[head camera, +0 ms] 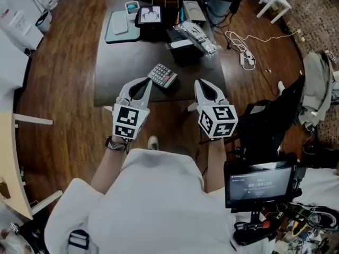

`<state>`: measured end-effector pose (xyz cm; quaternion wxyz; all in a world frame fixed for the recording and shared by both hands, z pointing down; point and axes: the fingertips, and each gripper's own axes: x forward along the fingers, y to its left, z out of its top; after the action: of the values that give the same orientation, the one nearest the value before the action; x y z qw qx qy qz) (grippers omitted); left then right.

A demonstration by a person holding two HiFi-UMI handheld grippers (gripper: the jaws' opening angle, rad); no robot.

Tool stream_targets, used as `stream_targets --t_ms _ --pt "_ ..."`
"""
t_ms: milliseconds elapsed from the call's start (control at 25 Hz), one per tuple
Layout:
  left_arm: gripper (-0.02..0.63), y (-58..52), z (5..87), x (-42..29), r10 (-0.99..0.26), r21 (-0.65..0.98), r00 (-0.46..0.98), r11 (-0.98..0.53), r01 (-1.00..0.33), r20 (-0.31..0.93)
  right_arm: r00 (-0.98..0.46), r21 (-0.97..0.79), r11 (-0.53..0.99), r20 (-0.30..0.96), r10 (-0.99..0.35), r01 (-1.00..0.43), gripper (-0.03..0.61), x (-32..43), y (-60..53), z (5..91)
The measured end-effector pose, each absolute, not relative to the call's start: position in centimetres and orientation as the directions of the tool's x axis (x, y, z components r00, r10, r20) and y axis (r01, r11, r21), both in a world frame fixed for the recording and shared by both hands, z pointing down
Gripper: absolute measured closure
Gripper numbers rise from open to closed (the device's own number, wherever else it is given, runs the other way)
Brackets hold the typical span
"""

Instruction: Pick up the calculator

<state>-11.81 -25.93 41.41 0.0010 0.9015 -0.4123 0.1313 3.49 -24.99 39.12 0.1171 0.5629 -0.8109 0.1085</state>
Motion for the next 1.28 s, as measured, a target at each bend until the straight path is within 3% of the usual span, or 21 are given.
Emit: stream_targets --t_ms 280,560,720,1160,1280 --pt "0.606 -26.6 42.5 -10.7 -0.719 -0.098 0.647 -0.685 -0.722 0.254 -0.313 -0.092 0.300 0.326 -0.892 -0.950 0.577 4.4 -26.3 40.2" --pt "0.606 -27.5 42.4 -9.7 -0.728 -0.104 0.630 -0.673 -0.733 0.272 -0.350 -0.075 0.342 0.225 -0.909 -0.937 0.577 5.2 -26.7 38.8" --pt "0.606 -28.4 42.2 -8.7 -0.729 -0.123 0.623 -0.672 -0.730 0.286 -0.321 -0.076 0.312 0.287 -0.903 -0.947 0.577 7.2 -27.8 39.8" --pt "0.574 -29.7 44.2 -6.1 -0.724 -0.199 0.594 -0.677 -0.708 0.349 -0.394 0.047 0.440 0.368 -0.842 -0.897 0.577 7.7 -29.7 42.6" --pt "0.568 -30.5 45.9 -5.6 -0.722 -0.212 0.569 -0.674 -0.708 0.393 -0.422 0.038 0.472 0.387 -0.820 -0.881 0.545 7.6 -30.1 43.5"
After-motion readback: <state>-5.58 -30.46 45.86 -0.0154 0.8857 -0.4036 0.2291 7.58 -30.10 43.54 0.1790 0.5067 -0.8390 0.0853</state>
